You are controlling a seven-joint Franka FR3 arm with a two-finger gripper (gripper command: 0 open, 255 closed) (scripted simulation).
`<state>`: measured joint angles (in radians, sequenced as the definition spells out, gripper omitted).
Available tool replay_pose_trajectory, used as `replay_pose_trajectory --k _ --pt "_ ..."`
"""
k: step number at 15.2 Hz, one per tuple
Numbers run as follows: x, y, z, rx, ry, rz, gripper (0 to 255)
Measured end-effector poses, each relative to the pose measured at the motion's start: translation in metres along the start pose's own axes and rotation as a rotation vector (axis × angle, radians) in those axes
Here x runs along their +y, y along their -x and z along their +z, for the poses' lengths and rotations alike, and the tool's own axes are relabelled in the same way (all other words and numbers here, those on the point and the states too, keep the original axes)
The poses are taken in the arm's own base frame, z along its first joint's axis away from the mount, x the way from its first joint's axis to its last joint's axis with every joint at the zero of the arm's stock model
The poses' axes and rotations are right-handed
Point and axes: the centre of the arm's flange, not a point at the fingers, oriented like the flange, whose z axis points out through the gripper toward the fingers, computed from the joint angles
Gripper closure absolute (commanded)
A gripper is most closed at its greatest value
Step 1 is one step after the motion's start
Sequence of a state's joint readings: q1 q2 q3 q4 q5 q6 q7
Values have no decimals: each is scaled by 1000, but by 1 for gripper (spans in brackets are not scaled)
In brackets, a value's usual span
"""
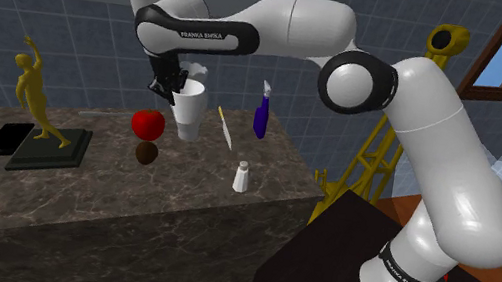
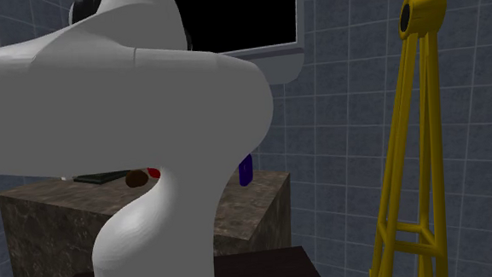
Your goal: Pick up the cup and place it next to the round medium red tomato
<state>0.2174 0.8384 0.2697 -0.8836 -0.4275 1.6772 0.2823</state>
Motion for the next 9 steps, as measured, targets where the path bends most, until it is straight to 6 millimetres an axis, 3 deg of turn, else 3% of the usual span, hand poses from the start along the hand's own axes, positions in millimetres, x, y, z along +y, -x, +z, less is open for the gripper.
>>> replay_pose_trajectory --k 9 --pt "-11 3 47 0 0 0 255"
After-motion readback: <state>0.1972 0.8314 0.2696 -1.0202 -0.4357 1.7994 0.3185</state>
